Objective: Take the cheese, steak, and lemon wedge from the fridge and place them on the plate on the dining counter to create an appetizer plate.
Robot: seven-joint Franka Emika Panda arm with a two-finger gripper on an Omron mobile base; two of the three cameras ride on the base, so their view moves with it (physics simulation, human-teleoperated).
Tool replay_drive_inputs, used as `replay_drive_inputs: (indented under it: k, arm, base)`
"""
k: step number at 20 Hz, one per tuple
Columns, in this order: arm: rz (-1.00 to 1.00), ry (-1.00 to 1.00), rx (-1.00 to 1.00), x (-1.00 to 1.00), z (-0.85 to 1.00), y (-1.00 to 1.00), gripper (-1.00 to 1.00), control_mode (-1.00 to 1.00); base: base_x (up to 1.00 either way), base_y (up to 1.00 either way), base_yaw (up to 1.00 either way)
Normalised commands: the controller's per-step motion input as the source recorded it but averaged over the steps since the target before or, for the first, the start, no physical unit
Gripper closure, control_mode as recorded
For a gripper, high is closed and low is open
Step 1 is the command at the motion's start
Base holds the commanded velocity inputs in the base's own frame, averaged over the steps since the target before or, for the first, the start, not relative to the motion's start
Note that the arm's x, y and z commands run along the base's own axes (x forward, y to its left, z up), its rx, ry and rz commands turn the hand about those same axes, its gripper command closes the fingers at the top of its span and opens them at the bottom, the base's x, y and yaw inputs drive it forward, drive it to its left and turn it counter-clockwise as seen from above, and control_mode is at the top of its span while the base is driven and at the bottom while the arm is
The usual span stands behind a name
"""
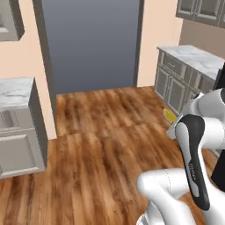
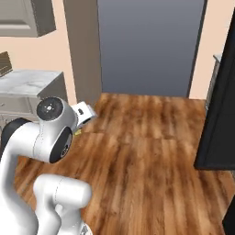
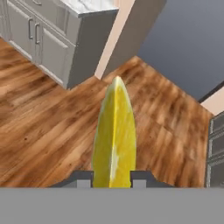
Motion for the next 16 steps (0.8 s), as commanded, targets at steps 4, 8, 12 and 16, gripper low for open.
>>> replay_drive_inputs:
  k: [4, 8, 12, 16]
  arm:
    - [0.00, 0.00, 0.00, 0.00, 0.00, 0.00, 1.00, 1.00]
    - [0.00, 0.00, 0.00, 0.00, 0.00, 0.00, 1.00, 1.00]
    - [0.00, 0.00, 0.00, 0.00, 0.00, 0.00, 1.00, 1.00]
    - [0.00, 0.00, 0.00, 0.00, 0.00, 0.00, 1.00, 1.00]
  base:
    - [-0.70, -1.00, 0.59]
    - [-0.91, -0.24, 0.39]
    - [-1.00, 0.54, 0.33]
    - [-1.00, 0.98, 0.26]
